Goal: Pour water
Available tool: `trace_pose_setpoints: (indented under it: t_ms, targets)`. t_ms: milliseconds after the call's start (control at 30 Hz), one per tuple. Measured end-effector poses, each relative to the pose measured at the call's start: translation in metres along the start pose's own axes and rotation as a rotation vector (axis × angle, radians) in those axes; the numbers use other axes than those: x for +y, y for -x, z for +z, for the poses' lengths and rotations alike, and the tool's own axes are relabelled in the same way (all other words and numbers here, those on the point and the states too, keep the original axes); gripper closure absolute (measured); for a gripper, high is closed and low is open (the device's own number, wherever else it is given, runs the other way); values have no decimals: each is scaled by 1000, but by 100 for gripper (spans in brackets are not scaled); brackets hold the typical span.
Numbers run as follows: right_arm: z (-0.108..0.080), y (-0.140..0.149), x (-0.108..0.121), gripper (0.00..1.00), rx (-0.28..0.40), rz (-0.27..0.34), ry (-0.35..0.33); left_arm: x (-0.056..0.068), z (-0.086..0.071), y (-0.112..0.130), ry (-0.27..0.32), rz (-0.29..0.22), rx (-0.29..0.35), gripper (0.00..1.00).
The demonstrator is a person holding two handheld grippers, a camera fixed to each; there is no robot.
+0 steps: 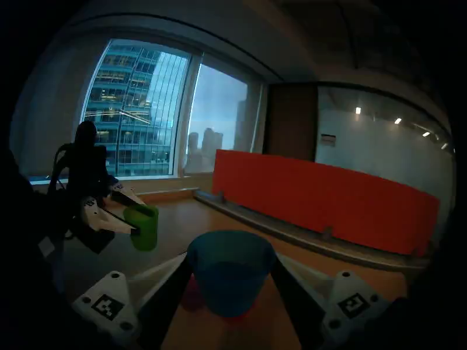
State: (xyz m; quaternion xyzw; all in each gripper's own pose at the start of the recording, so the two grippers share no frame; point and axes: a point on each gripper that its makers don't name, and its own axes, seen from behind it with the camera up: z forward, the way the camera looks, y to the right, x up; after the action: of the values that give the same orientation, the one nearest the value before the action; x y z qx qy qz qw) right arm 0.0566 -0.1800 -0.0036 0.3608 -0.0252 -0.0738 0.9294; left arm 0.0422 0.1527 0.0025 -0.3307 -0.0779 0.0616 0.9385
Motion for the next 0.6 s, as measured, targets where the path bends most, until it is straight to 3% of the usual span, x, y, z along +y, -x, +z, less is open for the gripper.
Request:
trace_pose_setpoints:
  t_ms: [600]
  targets:
    - [8, -20, 1, 9, 15, -73, -7, 17, 2, 7, 26, -21, 4, 13]
